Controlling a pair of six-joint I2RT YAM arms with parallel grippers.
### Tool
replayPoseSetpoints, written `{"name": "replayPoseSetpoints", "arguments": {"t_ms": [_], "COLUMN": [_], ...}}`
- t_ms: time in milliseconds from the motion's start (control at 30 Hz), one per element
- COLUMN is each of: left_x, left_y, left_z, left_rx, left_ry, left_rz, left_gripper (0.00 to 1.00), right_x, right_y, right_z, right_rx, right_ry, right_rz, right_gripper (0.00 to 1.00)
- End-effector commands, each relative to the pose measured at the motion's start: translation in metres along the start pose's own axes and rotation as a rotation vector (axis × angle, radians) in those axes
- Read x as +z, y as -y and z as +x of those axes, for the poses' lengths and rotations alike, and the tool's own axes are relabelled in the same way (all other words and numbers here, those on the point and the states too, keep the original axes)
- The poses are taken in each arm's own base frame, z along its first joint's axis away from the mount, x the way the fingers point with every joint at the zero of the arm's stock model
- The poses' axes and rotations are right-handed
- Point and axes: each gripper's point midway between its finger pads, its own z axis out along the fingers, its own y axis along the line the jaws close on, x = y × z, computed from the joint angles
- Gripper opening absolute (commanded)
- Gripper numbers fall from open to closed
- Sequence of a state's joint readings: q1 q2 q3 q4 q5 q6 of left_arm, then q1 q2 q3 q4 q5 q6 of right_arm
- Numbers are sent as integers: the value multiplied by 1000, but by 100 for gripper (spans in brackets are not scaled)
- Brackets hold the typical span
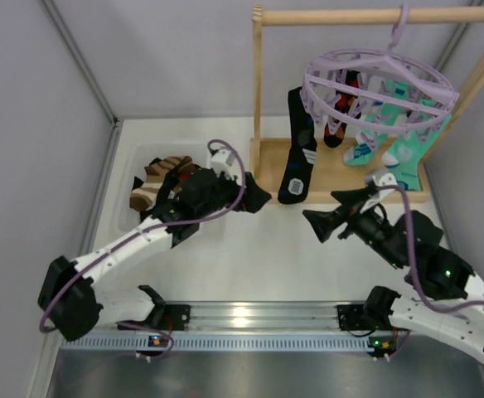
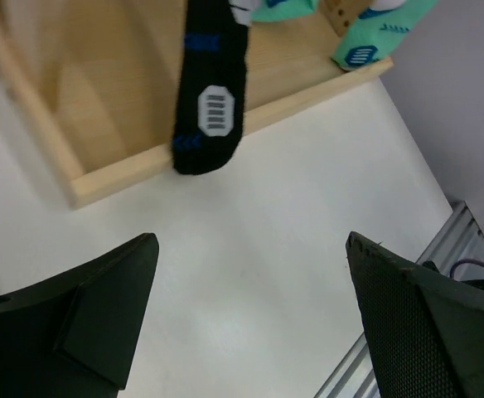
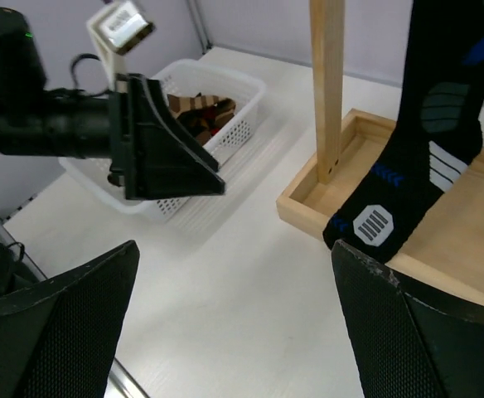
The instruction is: Remove the socks clipped to the hanger
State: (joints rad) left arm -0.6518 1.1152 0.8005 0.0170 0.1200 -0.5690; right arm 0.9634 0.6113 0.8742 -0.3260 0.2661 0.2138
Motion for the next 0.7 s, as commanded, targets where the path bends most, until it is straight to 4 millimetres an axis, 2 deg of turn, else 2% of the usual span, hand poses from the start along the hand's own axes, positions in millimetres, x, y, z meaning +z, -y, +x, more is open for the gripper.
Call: {"name": "replayPoseSetpoints", "arguments": {"t_ms": [0, 33, 67, 133, 167, 267, 367, 400, 667], "left_x": [35, 44, 67, 86, 104, 134, 151, 160, 202], "left_y": [76, 84, 71, 61, 54, 48, 45, 39, 4], "left_z": [-47, -57, -44, -49, -45, -39, -40, -33, -23], "left_rx": [173, 182, 191, 222, 238, 270, 300, 308, 277], "left_ry": [174, 190, 151, 177, 164, 130, 130, 114, 79], "left_rz": [223, 235, 197, 147, 123, 124, 119, 113, 84], "left_gripper": [98, 98, 98, 98, 98, 98, 98, 98, 98], "right_x": [-32, -44, -50, -65, -69, -84, -92, -94, -96], "right_y": [17, 17, 11, 6, 1, -4, -8, -10, -25], "right_z": [4, -1, -2, -10, -10, -17, -21, -23, -24], "right_rx": [31, 38, 36, 37, 32, 31, 36, 35, 29], "right_ry": [7, 31, 37, 79, 84, 130, 154, 160, 163], "right_rz": [42, 24, -20, -72, -108, -162, -197, -207, -291], "right_gripper": [94, 94, 94, 95, 95, 96, 97, 96, 97]}}
